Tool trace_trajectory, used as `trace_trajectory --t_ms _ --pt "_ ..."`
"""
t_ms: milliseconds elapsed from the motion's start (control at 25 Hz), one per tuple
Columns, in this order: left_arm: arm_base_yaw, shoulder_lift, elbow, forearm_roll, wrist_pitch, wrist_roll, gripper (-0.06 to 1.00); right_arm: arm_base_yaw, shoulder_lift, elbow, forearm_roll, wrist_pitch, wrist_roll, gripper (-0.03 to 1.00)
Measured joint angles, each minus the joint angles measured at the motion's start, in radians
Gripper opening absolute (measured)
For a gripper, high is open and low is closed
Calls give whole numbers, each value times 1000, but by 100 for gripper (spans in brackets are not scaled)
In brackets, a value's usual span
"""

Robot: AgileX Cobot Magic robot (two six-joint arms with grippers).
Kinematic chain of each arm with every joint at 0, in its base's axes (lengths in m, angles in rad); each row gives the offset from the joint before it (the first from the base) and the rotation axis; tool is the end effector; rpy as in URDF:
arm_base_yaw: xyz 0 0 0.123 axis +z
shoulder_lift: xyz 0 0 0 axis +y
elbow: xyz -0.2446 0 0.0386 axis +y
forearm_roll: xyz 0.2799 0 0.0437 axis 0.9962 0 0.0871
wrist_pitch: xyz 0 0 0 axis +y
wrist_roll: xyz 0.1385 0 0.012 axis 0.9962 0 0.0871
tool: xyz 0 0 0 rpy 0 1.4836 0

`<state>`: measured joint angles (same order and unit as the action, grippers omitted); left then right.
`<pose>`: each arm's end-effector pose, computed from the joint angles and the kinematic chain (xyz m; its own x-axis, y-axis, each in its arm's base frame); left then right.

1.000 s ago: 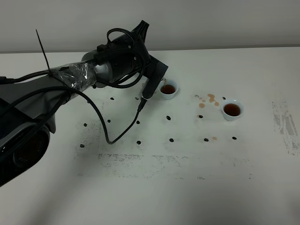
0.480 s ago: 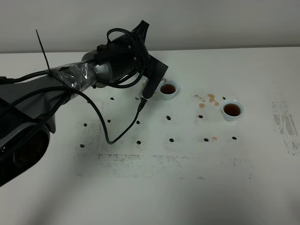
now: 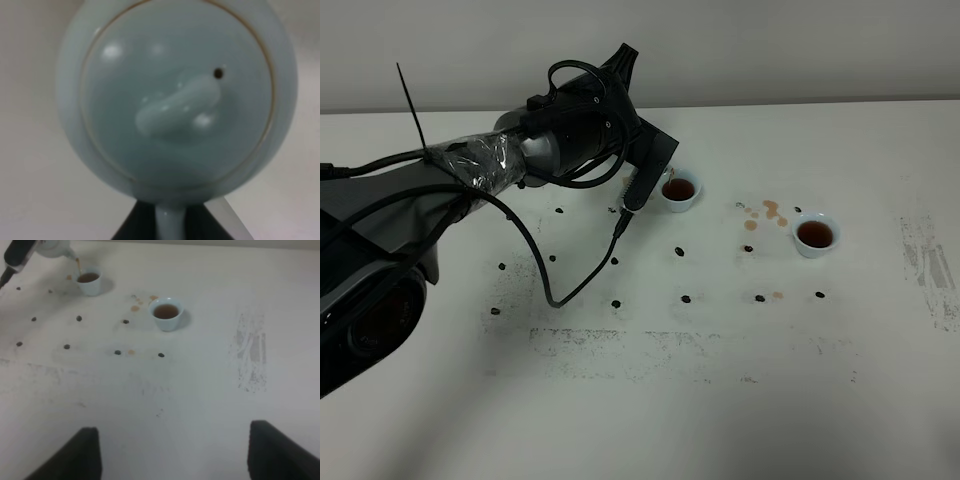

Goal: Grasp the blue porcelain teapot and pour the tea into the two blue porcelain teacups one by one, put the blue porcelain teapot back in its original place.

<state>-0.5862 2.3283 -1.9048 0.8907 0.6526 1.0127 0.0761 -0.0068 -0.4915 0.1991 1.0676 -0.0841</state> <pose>0.4994 -0.2528 0.1124 0.3317 0.8127 0.4789 0.5291 -0.5806 0.6188 0.0998 0.0318 0.2696 -0.4577 -0.0222 -0.8888 -0.2227 0.9707 0.0905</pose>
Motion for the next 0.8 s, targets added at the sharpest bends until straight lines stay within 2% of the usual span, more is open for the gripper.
trace_trajectory --t_ms 240,520,800 --pt "0 0 0 -8 11 0 4 0 0 0 0 0 0 59" --pt "0 0 0 -79 12 -3 4 0 0 0 0 0 0 59" --pt "0 -41 0 -175 23 -126 4 0 0 0 0 0 0 59"
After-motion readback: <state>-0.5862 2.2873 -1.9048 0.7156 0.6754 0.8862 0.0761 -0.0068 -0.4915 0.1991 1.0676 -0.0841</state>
